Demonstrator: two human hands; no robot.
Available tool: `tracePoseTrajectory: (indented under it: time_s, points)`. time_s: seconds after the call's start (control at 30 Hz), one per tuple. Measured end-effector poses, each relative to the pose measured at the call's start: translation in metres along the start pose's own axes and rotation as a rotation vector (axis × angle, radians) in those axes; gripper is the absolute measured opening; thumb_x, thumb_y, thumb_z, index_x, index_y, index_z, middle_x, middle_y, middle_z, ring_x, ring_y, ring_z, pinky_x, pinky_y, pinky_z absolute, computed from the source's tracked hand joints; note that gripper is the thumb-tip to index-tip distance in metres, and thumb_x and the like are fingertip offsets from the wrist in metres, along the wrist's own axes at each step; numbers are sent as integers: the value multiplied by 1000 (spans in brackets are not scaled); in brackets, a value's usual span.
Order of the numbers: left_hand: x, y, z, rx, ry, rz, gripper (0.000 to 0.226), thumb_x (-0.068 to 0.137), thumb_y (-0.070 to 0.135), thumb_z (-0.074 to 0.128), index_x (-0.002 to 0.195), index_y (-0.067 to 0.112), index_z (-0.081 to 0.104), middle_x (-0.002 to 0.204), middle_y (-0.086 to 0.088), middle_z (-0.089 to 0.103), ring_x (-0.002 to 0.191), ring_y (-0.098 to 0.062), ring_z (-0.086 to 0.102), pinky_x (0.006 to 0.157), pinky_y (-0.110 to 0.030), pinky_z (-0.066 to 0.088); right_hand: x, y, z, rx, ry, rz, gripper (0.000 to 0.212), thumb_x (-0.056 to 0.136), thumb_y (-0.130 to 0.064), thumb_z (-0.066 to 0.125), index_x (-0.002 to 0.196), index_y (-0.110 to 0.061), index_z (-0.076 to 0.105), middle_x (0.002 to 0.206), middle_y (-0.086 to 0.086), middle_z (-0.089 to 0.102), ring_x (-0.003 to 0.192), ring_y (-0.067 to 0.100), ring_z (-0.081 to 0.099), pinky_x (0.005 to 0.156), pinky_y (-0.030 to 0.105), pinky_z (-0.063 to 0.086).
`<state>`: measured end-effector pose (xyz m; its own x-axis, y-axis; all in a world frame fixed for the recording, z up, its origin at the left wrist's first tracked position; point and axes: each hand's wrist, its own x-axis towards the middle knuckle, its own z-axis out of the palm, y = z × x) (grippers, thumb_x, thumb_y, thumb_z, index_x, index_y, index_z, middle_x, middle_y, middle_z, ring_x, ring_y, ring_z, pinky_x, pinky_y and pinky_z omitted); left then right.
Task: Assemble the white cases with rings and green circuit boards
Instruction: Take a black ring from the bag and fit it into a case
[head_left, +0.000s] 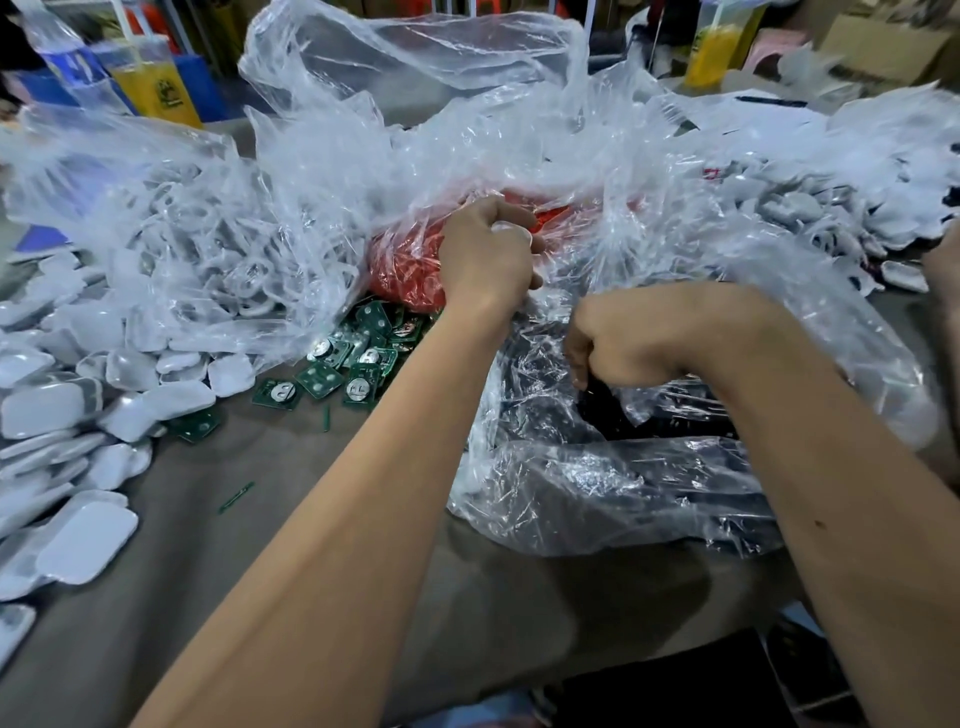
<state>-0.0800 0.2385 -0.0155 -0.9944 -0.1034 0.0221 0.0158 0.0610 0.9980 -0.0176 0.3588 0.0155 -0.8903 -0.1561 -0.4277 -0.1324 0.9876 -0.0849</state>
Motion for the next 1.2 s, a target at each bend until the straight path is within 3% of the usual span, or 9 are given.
tracePoseTrajectory:
  time_s: [0.13,0.23,0.43,0.63,0.73,0.87,0.97,1.07,1.2]
  points:
    - [0,-1,0,-1,-4,-3,28,90,-5,45,92,12,68,87,-10,76,39,-12,55,39,-23,39,-1,-6,-1,-19,-14,-8,22,95,2,43,104,-7,61,100,10,67,88,25,64,77,39,56]
    - [0,-1,-1,5,-2,2,28,91,-5,45,93,12,68,86,-9,76,38,-11,54,37,-21,38,-3,-11,1,-63,-20,-13,17,97,0,44,89,-9,56,88,10,63,77,23,59,62,32,45]
    - [-2,-1,-2,9,-10,13,29,90,-6,45,93,10,68,86,-9,76,37,-10,54,36,-20,39,-6,-20,2,-91,-43,-19,14,101,-24,54,94,-14,60,87,4,61,73,16,56,60,30,41]
    - [-4,2,-6,-8,-5,-4,28,91,-7,45,99,8,68,87,-9,75,36,-8,52,34,-18,35,-6,-12,7,-92,14,-5,18,98,-16,68,86,-14,55,84,4,64,69,17,59,54,28,39]
    - [-6,2,-11,6,-14,8,28,90,-6,47,99,9,69,85,-6,75,37,-7,52,35,-17,36,-9,0,-4,7,22,-19,27,98,-31,70,77,-15,61,72,0,64,63,16,59,56,28,39]
    - [-5,3,-20,49,-118,119,12,94,8,61,97,12,72,81,1,75,45,-6,55,43,-20,42,-9,15,-37,270,275,-76,28,93,-39,73,74,-18,74,61,-4,71,55,12,61,56,32,50]
    - [-4,8,-23,-21,-255,168,17,100,21,64,92,7,70,58,5,63,44,-11,52,45,-23,40,5,15,-52,428,544,-134,29,88,-36,82,75,-11,75,56,2,59,48,12,46,53,30,38]
    - [1,11,-34,-113,-289,150,18,101,19,64,87,8,67,52,3,53,42,-14,48,44,-22,36,17,10,-54,517,582,-209,29,84,-29,86,76,-6,73,59,8,51,44,8,38,47,24,35]
    - [7,5,-49,-159,-278,117,15,97,17,70,85,9,66,58,1,60,45,-13,50,41,-20,36,35,6,-53,590,578,-286,26,84,-19,87,78,1,73,55,4,46,40,4,35,41,13,29]
